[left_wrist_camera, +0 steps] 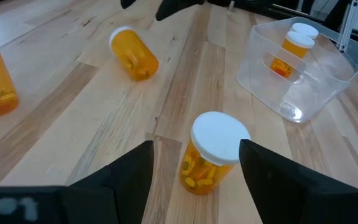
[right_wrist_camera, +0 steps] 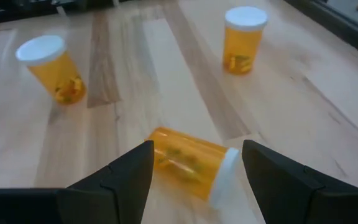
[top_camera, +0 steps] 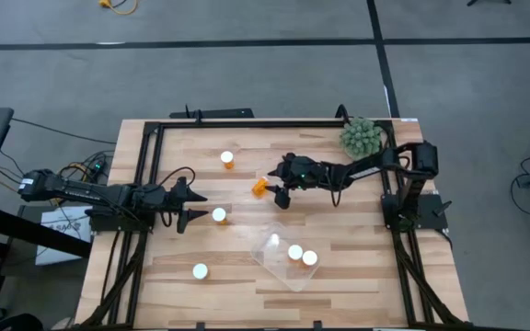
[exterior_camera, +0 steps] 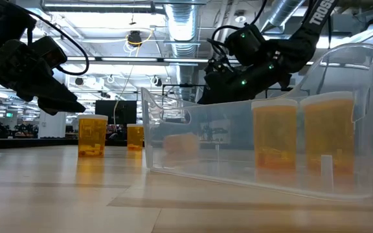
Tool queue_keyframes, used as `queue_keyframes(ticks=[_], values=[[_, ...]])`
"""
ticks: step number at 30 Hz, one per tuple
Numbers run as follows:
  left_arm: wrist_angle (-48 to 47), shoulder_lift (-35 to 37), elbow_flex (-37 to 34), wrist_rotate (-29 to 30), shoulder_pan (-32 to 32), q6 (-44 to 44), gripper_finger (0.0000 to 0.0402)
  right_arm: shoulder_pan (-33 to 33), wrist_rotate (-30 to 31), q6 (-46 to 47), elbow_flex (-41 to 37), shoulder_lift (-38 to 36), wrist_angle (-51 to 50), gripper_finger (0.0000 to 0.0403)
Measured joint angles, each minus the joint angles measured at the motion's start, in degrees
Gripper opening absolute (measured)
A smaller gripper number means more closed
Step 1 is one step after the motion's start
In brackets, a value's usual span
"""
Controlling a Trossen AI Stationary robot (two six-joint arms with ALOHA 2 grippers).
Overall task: Pick and place pill bottles into a basket
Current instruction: Put the orange pill bottle into the transparent container
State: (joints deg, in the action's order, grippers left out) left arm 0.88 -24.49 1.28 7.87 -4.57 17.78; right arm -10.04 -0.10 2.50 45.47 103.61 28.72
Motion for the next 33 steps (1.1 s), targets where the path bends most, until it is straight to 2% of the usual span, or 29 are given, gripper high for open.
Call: queue_keyframes(ticks=[4, 8, 11, 19, 26, 33], values=[[-0.04, 0.00, 0.00, 0.01, -0.01, 0.00, 0.0226, 0.29, -0.02, 3.97, 0.00, 0.00, -0.54, 0.0239], [-0.07, 0.00, 0.00, 0.01, 0.01, 0.00, 0.0226, 0.15, 0.02, 19.27, 0.63, 0.00, 0.71, 0.0240], [-0.09, 0.00, 0.00, 0.01, 0.01, 0.00, 0.0226, 0.73, 0.17, 27.47, 2.89, 0.00, 0.68, 0.0240], [-0.09, 0.00, 0.00, 0.03, -0.01, 0.00, 0.0226, 3.05, -0.08, 45.97, 11.84, -0.02, -9.62, 0.0240], [-0.10, 0.00, 0.00, 0.03, 0.00, 0.00, 0.0226, 3.60, -0.04, 67.94, 13.09, -0.02, -11.62, 0.0240], [-0.11, 0.00, 0.00, 0.03, 0.00, 0.00, 0.0226, 3.93, 0.41, 74.44, 13.11, -0.02, -10.25, 0.0240]])
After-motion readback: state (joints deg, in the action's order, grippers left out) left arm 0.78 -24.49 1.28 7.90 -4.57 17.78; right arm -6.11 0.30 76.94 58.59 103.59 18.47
